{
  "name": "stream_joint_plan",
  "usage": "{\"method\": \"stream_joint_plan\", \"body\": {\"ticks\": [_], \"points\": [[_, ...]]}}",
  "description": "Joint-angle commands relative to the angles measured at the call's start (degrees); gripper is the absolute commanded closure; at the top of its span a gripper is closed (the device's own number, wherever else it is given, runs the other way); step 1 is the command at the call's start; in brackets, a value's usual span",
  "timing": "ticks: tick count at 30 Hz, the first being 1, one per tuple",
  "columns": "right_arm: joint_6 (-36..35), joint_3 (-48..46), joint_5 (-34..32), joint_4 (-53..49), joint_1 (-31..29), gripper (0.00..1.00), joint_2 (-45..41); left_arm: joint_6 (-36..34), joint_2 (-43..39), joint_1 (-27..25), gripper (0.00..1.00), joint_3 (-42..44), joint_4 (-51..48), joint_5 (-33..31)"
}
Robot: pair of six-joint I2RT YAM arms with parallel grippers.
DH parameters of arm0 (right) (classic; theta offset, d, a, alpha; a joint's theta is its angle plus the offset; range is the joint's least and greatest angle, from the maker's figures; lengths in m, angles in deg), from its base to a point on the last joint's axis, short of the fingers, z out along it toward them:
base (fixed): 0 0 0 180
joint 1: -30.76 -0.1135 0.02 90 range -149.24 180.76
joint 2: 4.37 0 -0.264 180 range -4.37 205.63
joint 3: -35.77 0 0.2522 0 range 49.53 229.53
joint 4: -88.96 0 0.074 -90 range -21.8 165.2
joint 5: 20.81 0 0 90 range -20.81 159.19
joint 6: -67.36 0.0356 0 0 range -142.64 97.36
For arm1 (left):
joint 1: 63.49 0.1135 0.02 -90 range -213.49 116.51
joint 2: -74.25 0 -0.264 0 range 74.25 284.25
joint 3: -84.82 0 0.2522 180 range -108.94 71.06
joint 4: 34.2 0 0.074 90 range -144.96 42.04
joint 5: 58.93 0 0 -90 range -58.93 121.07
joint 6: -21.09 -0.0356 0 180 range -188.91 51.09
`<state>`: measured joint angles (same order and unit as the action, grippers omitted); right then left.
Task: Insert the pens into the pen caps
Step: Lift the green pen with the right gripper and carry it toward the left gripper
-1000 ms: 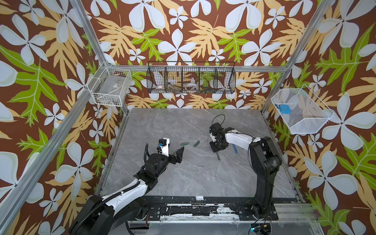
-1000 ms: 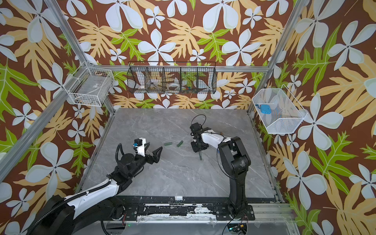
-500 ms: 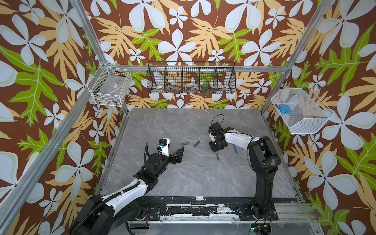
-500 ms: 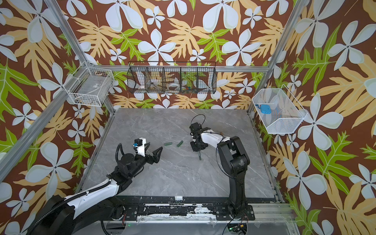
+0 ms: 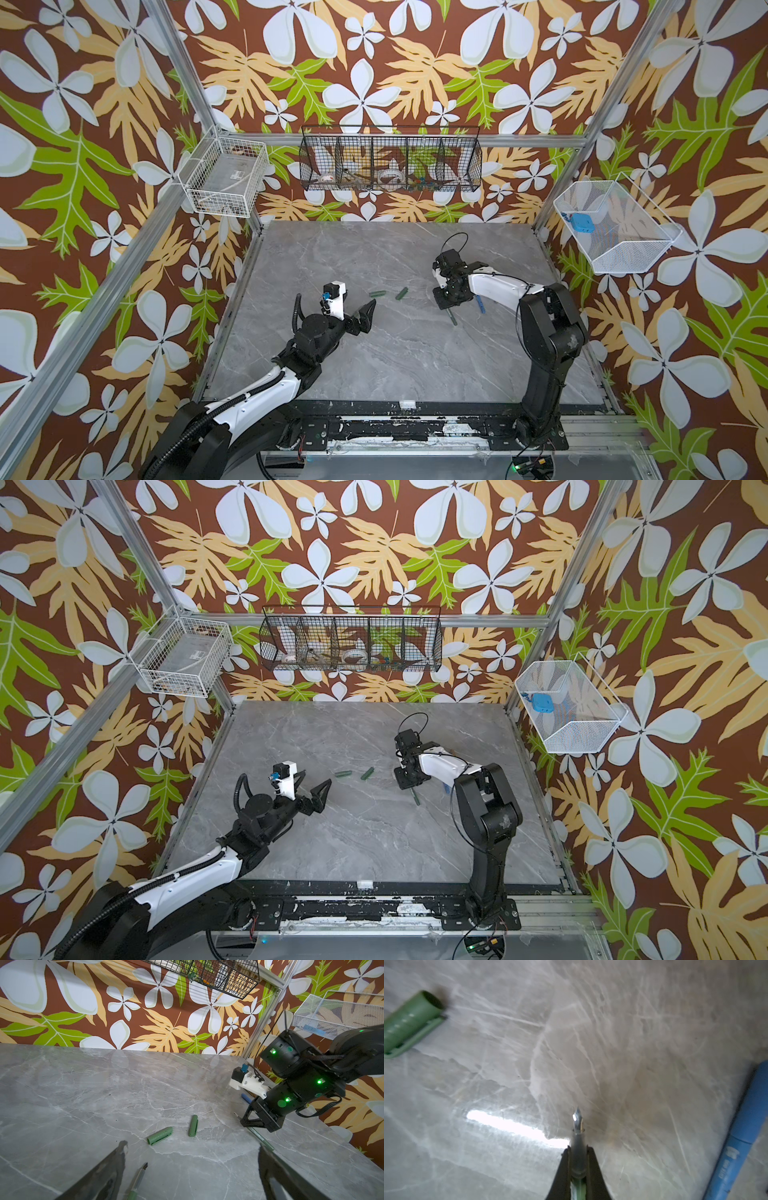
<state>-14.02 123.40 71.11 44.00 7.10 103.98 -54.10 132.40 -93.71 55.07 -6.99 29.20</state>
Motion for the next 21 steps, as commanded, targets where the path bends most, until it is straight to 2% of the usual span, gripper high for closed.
{"method": "stream_joint_plan", "body": {"ticks": [1,7,13,18,21], "points": [[0.32,-1.86,6.02,4.61,0.06,0.92,-3.05,-0.18,0.21,-0.03,0.0,0.02,2.01,0.81],[3.16,-7.29,17.5,14.41,0.91,0.96,-9.81,-0.13,1.11,-0.02,0.0,-0.27,2.72,4.1],[11.65,-16.47,31.01,34.88,0.95,0.98,-17.12,0.14,2.66,-0.02,0.0,-0.77,4.6,11.46],[21.19,-25.78,36.68,56.04,-0.46,0.98,-21.16,0.3,4.28,-0.02,0.0,-2.33,4.37,18.52],[22.48,-28.03,36.18,61.55,-3.12,0.98,-22.62,0.81,6.18,-0.06,0.0,-3.32,4.64,22.03]]}}
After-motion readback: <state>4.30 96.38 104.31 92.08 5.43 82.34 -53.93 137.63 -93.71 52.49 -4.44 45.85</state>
